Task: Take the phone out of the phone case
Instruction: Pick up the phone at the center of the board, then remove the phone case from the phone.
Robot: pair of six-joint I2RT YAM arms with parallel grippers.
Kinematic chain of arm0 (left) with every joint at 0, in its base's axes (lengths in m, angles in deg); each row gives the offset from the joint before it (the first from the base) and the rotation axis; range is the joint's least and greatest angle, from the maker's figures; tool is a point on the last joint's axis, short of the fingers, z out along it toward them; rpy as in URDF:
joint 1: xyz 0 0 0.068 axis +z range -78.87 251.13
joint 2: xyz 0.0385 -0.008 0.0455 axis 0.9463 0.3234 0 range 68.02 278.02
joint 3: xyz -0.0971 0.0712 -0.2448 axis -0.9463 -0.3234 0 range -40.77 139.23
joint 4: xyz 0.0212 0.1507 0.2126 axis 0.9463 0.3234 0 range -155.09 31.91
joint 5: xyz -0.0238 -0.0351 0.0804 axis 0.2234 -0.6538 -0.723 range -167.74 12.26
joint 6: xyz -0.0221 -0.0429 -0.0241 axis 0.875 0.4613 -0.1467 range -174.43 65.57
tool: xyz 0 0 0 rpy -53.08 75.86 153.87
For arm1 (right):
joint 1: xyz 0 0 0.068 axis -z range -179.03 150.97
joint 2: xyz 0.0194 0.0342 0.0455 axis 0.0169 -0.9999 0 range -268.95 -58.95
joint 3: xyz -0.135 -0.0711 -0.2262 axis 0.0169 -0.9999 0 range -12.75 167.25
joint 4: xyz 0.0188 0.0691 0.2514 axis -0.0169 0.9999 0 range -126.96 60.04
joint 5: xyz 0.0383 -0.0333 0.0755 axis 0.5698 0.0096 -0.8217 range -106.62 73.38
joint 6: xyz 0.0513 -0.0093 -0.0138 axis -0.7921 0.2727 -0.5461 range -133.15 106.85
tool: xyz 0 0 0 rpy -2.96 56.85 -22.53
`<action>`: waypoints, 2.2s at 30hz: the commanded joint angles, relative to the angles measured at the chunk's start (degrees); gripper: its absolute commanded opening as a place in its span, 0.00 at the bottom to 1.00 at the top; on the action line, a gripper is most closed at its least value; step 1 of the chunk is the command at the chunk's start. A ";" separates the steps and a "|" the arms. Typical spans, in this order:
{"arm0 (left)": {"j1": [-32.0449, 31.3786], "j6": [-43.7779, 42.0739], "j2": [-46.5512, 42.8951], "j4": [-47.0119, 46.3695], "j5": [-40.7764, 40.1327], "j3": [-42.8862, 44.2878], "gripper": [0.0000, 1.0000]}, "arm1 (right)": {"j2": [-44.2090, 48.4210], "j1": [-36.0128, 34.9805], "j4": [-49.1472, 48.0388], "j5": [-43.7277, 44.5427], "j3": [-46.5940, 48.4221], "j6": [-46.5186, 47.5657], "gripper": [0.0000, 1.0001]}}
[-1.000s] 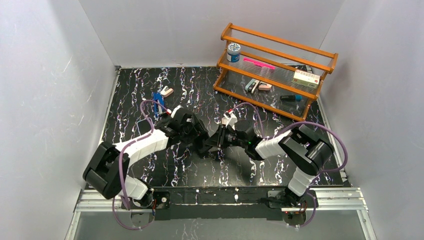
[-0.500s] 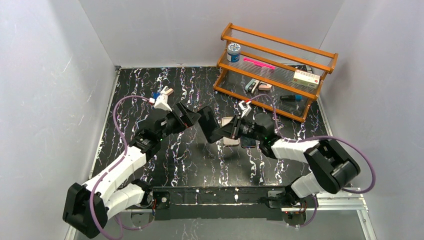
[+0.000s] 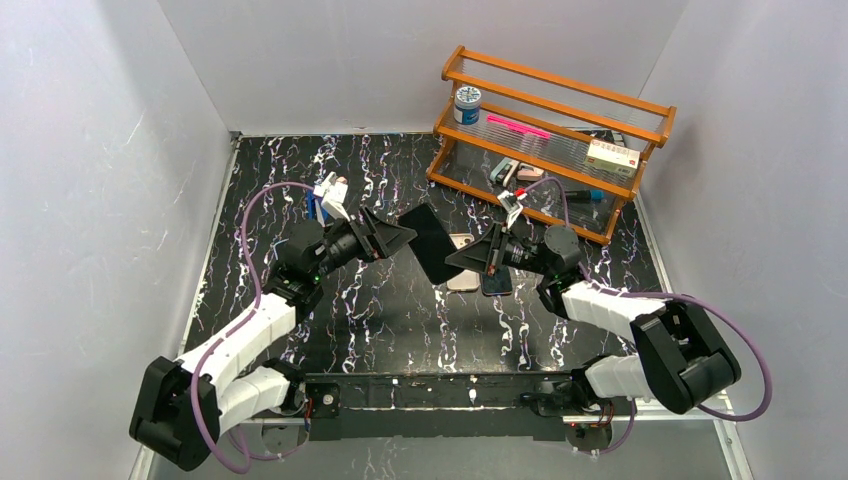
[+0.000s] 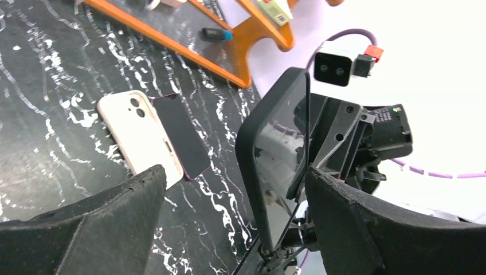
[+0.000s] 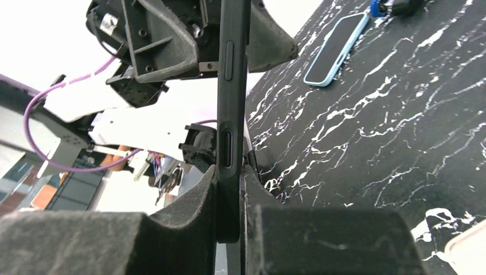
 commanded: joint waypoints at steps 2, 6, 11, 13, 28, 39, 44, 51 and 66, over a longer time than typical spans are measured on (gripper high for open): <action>0.31 2.28 0.87 -9.06 5.87 -0.11 0.80 | 2.60 0.14 -10.75 -6.13 2.58 -2.84 0.01; 0.31 4.57 2.45 -12.46 7.88 -0.02 0.69 | 1.84 0.02 -13.90 -8.40 3.75 -5.64 0.01; 0.31 8.52 4.23 -18.35 10.58 -0.15 0.54 | 0.03 -0.01 -17.64 -8.82 4.24 -8.44 0.01; 0.23 10.44 4.76 -21.44 11.77 -0.51 0.48 | -0.92 -0.01 -19.31 -8.90 4.74 -9.40 0.01; -1.09 16.04 4.44 -27.97 11.37 -1.61 0.00 | -6.47 -1.51 -22.10 -6.65 8.45 -11.01 0.12; -1.09 20.59 -3.23 -29.08 -7.77 -6.79 0.00 | -1.23 -9.62 -16.39 5.45 1.37 -2.17 0.61; -1.09 23.88 -4.15 -32.29 -10.61 -8.14 0.00 | -0.86 -11.73 -17.30 8.51 0.03 -1.21 0.61; -1.16 25.91 -5.07 -33.60 -12.50 -9.40 0.00 | -2.32 -13.44 -19.75 9.48 0.86 -0.85 0.55; -2.07 26.09 -6.12 -33.70 -12.26 -9.98 0.00 | -5.58 -13.70 -24.44 13.26 2.35 -2.05 0.44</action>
